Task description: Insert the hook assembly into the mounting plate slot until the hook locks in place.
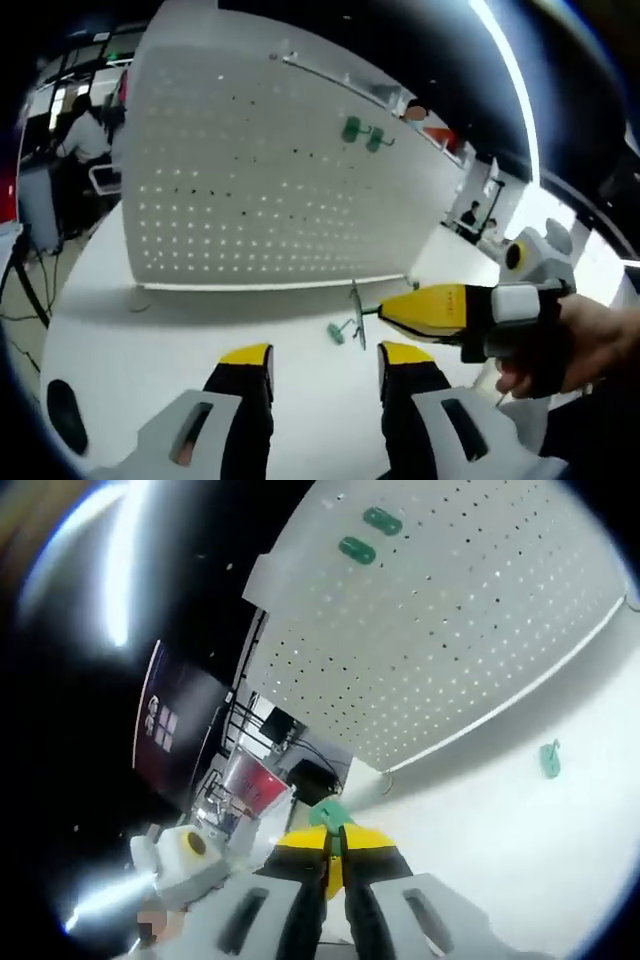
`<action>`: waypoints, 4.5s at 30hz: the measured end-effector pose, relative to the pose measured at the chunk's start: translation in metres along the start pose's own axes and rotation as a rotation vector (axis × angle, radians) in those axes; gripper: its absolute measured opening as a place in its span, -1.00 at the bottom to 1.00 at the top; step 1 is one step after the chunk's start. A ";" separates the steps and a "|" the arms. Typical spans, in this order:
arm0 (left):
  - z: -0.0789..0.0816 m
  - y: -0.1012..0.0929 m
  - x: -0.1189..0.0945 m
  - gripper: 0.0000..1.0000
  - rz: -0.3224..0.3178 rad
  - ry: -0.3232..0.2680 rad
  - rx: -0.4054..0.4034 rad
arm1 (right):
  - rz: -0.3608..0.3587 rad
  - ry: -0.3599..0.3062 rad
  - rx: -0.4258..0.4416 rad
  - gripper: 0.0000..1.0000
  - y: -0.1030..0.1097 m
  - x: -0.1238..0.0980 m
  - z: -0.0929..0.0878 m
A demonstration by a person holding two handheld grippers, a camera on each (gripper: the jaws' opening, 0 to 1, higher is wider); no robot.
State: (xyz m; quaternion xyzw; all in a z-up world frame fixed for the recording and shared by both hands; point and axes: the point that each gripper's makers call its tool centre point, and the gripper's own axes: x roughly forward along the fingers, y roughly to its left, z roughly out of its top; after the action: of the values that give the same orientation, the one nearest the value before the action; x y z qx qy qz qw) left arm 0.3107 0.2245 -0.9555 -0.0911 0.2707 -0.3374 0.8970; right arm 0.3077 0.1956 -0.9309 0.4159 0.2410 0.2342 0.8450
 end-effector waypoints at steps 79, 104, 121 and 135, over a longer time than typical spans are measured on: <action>0.046 -0.040 -0.014 -0.96 -0.127 -0.164 0.160 | 0.076 0.076 -0.587 -0.98 0.050 -0.005 0.018; 0.049 -0.025 -0.027 0.34 -0.050 -0.228 0.183 | 0.098 0.021 -0.688 -1.00 0.059 -0.006 0.036; 0.047 -0.031 -0.027 1.00 -0.066 -0.239 0.203 | 0.075 0.000 -0.757 -0.99 0.052 0.000 0.039; 0.046 -0.028 -0.024 1.00 -0.075 -0.236 0.170 | -0.014 -0.130 -0.845 -0.99 0.037 0.007 0.079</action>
State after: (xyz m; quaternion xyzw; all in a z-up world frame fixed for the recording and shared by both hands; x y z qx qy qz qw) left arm 0.3052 0.2185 -0.8968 -0.0637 0.1304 -0.3794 0.9138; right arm 0.3537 0.1735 -0.8591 0.0456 0.0730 0.2799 0.9562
